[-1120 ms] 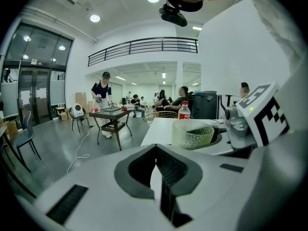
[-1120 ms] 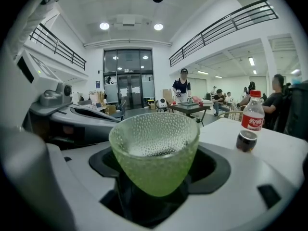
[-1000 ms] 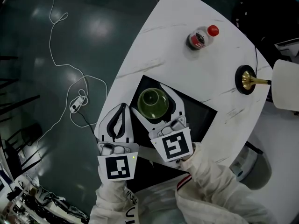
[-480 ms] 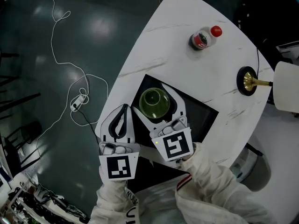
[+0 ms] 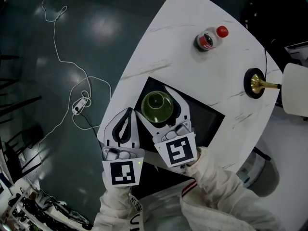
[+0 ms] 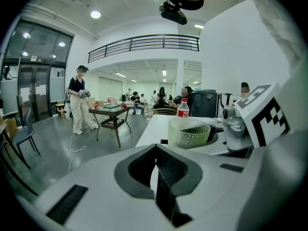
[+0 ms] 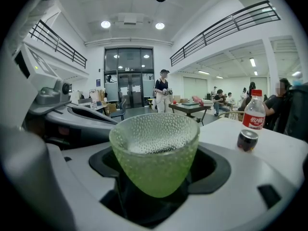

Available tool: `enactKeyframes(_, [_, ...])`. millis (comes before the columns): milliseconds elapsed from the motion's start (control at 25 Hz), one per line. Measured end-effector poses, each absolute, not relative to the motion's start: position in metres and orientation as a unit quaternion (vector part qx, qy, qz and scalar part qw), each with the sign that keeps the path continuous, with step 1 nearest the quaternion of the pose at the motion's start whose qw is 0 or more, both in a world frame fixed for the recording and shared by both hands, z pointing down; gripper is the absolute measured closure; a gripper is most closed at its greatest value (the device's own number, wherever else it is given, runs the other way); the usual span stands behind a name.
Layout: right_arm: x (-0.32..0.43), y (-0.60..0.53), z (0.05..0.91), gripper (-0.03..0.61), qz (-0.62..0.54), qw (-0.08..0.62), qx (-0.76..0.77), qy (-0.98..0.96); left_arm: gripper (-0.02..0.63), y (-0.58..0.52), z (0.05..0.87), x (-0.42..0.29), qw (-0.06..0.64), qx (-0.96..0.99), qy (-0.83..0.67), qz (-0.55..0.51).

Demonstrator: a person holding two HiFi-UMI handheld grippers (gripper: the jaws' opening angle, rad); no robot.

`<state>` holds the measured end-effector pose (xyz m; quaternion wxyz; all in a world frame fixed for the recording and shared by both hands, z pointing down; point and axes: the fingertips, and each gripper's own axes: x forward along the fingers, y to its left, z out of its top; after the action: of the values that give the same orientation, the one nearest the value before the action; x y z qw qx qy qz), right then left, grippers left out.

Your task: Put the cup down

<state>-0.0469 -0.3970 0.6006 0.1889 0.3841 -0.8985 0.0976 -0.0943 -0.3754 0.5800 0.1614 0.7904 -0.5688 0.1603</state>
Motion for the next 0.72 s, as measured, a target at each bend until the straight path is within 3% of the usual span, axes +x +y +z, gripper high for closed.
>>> enactKeyframes(720, [-0.0487, -0.3987, 0.6042, 0.19, 0.11, 0.181, 0.386, -0.898, 0.603, -0.3715, 0.5851, -0.1001, 0.169, 0.791, -0.567, 0.157])
